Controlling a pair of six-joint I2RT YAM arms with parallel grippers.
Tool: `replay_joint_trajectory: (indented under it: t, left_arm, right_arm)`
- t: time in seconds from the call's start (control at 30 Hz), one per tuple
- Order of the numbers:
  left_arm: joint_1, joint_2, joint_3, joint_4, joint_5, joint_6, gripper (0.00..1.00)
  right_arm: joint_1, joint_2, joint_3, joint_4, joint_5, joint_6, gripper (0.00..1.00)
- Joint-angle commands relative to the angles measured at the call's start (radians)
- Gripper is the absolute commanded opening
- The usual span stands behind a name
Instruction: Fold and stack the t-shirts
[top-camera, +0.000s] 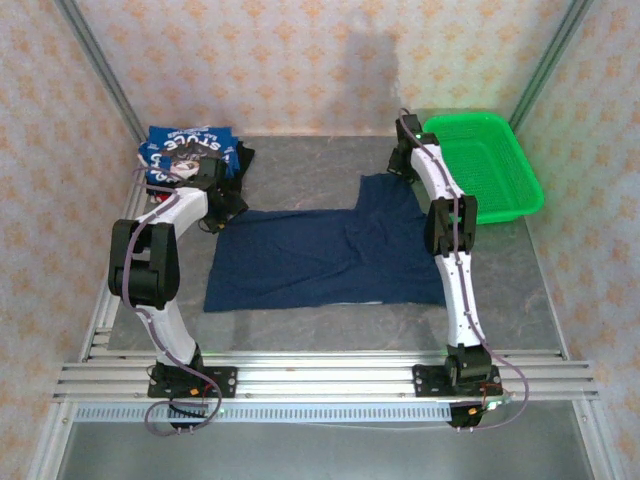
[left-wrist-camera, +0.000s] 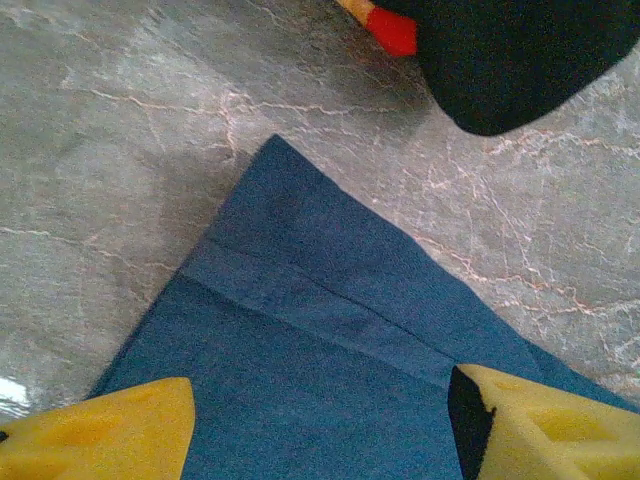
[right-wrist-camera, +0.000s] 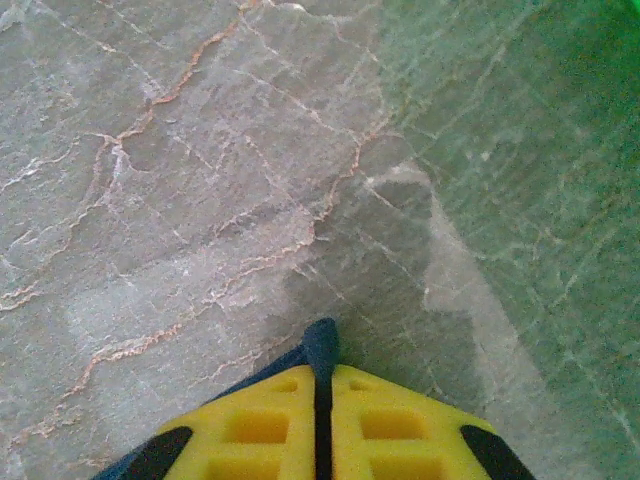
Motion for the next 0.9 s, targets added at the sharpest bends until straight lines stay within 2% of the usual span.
replay_joint_trajectory:
  t: [0.0,0.5,0.87]
  left_arm:
    - [0.011,0.015,0.038,0.001,-0.046,-0.010,0.67]
    - [0.028,0.051,-0.020,0.074,-0.073,-0.156,0.57]
    - [0.031,0.105,-0.018,0.112,-0.073,-0.200,0.48]
  right_arm:
    - [0.002,0.024,-0.016,-0.006,-0.001,0.002,0.05]
    - [0.002,-0.015,-0.064,0.007,-0.029,-0.011,0.02]
    - [0.002,-0.031,-0.092,0.003,-0.038,-0.019,0.02]
